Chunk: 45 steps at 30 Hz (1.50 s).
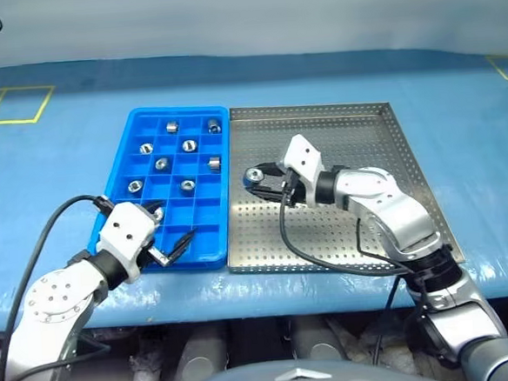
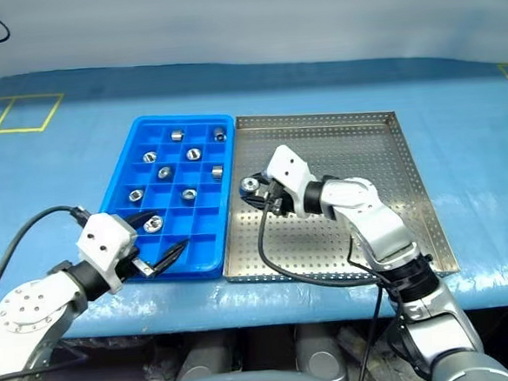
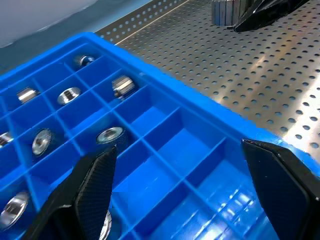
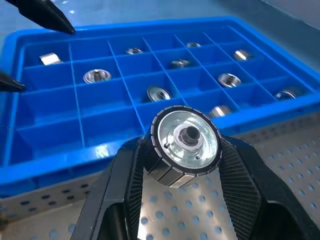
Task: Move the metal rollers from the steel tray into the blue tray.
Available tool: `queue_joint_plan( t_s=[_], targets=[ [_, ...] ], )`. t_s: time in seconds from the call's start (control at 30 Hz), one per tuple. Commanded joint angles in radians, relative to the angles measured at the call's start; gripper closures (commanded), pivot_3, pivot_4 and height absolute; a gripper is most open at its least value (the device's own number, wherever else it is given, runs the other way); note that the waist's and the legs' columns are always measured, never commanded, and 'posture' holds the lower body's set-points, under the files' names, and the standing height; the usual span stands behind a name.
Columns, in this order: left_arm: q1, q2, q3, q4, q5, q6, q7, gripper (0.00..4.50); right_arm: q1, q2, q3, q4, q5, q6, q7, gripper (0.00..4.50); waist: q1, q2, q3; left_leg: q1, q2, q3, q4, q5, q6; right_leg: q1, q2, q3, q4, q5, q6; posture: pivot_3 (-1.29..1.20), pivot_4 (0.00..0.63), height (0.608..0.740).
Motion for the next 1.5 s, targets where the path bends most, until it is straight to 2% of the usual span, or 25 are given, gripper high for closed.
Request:
queue_joint_plan(
  t_s=[0.03, 0.23, 0.33, 0.53, 0.7, 0.9, 1.5],
  targets=[
    [0.057, -0.029, 0.092, -0.09, -0.018, 0.018, 0.033, 0.16, -0.043, 0.044, 0.039, 0.013, -0.002, -0.053, 0.034, 2.65, 0.015, 0.0, 0.0, 0.0, 0.0, -0.001, 0.0, 0.0, 0.0, 0.0, -0.001, -0.001, 0.0, 0.0, -0.001, 0.13, 0.15, 0.74],
    [0.211, -0.099, 0.195, -0.166, -0.024, 0.033, 0.067, 0.16, -0.045, 0.121, 0.128, 0.0, 0.009, -0.065, 0.081, 2.65, 0.032, 0.0, 0.0, -0.002, 0.0, -0.007, 0.0, -0.001, -0.003, 0.0, -0.001, -0.007, -0.001, -0.002, -0.004, 0.16, 0.15, 0.74],
    [0.255, -0.117, 0.226, -0.177, -0.027, 0.028, 0.077, 0.16, -0.035, 0.144, 0.169, -0.013, 0.015, -0.061, 0.103, 2.65, 0.041, 0.0, 0.0, -0.002, 0.0, -0.009, 0.0, 0.0, -0.005, 0.001, -0.001, -0.01, 0.0, -0.006, -0.01, 0.17, 0.15, 0.74],
    [0.237, -0.125, 0.179, -0.179, -0.031, 0.028, 0.097, 0.16, -0.05, 0.21, 0.215, 0.052, 0.004, -0.071, 0.109, 2.65, 0.047, 0.0, 0.0, -0.001, 0.001, -0.014, 0.0, 0.002, -0.008, 0.003, 0.0, -0.014, 0.002, -0.01, -0.007, 0.17, 0.15, 0.74],
    [0.236, -0.118, 0.167, -0.173, -0.037, 0.034, 0.1, 0.16, -0.102, 0.295, 0.246, 0.186, -0.016, -0.097, 0.117, 2.65, 0.039, 0.0, 0.0, 0.0, 0.001, -0.015, -0.001, 0.002, -0.009, 0.004, 0.001, -0.014, 0.002, -0.01, -0.008, 0.17, 0.15, 0.74],
    [0.254, -0.123, 0.156, -0.185, -0.041, 0.034, 0.105, 0.16, -0.139, 0.358, 0.252, 0.308, -0.049, -0.131, 0.123, 2.65, 0.045, 0.0, 0.0, 0.0, 0.002, -0.017, -0.003, 0.003, -0.011, 0.003, 0.001, -0.016, 0.002, -0.007, -0.013, 0.2, 0.15, 0.74],
    [0.243, -0.115, 0.128, -0.179, -0.038, 0.031, 0.113, 0.16, -0.16, 0.389, 0.217, 0.424, -0.118, -0.164, 0.104, 2.65, 0.052, 0.001, 0.0, 0.0, 0.002, -0.019, -0.004, 0.004, -0.014, 0.003, 0.002, -0.018, 0.002, -0.011, -0.01, 0.19, 0.15, 0.74]
  ],
)
